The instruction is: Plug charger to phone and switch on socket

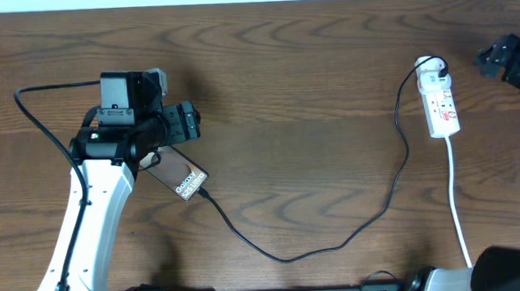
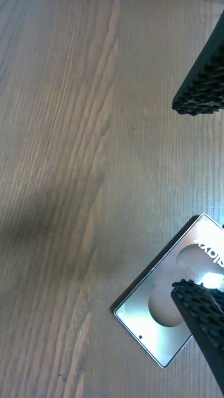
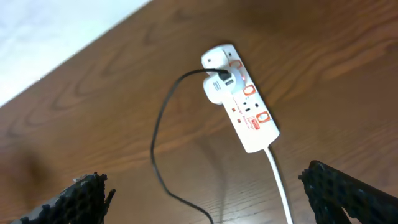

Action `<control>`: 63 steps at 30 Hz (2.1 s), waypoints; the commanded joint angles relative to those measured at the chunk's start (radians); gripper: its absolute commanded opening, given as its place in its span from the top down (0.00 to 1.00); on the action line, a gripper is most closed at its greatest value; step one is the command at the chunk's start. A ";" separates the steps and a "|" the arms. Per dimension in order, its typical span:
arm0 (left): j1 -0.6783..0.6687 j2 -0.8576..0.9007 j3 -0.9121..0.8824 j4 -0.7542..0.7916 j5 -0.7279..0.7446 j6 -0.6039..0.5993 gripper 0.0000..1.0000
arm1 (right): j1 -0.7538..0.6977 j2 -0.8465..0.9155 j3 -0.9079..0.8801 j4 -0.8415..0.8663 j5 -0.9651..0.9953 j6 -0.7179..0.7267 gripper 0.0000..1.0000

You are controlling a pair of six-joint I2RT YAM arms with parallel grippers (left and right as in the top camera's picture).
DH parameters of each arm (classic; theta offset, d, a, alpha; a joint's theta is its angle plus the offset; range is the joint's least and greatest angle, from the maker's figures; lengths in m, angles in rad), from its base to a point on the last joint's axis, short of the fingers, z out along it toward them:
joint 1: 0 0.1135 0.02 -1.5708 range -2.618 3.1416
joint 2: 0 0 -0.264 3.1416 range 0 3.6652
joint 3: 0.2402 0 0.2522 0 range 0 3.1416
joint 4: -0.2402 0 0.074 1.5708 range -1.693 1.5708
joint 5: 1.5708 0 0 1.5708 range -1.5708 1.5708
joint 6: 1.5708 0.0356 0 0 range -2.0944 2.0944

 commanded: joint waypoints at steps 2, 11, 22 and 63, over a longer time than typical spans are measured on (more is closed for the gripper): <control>-0.002 -0.004 0.019 0.000 -0.014 0.013 0.13 | -0.004 -0.035 -0.003 -0.007 0.000 0.016 0.01; -0.002 -0.004 0.019 0.000 -0.014 0.013 0.12 | -0.004 -0.033 -0.003 -0.009 0.000 0.016 0.01; -0.002 -0.004 0.019 0.000 -0.014 0.013 0.13 | -0.004 -0.033 -0.003 -0.009 0.000 0.016 0.01; -0.002 -0.366 -0.241 0.268 -0.090 0.014 0.13 | -0.004 -0.033 -0.003 -0.009 0.000 0.016 0.01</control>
